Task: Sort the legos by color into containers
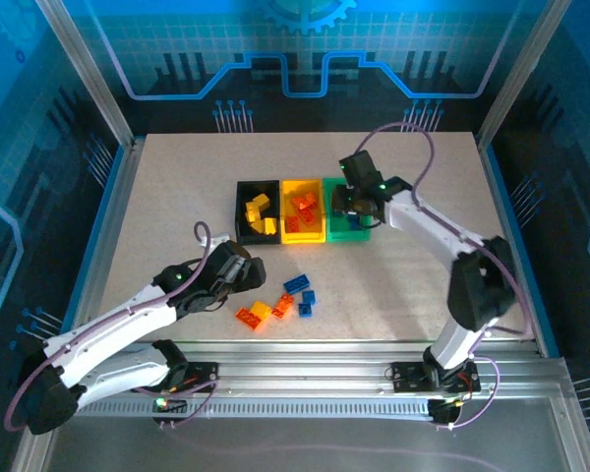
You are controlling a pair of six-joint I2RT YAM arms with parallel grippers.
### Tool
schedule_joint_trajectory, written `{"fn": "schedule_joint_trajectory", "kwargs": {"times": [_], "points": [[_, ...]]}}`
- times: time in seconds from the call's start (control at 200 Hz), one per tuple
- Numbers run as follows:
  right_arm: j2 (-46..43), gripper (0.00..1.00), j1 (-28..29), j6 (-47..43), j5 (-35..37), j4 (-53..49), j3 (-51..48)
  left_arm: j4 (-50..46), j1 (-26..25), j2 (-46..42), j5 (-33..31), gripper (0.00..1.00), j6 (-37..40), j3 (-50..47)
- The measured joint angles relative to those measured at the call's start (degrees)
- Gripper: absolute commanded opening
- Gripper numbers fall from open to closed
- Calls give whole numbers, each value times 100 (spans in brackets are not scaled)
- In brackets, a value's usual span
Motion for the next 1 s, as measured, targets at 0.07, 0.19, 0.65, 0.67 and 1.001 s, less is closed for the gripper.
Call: {"fn": "schedule_joint_trajectory", "kwargs": {"times": [0.07, 0.19, 0.65, 0.67, 1.001], "points": [[490, 41, -76, 57, 52, -111, 321, 0, 4, -50, 0, 99, -2, -24], [1060, 57, -160, 149, 83, -334, 782, -26, 46, -133, 0, 99, -9, -83], [-282, 76, 254, 105, -308, -72, -352, -59, 192, -293, -2, 99, 9, -83], [-481, 76, 348, 90, -337, -57, -522, -59, 197, -297, -2, 99, 9, -83], [-1425, 77, 2105, -63, -911, 35, -2332, 2, 339, -306, 24, 99, -9, -358]]}}
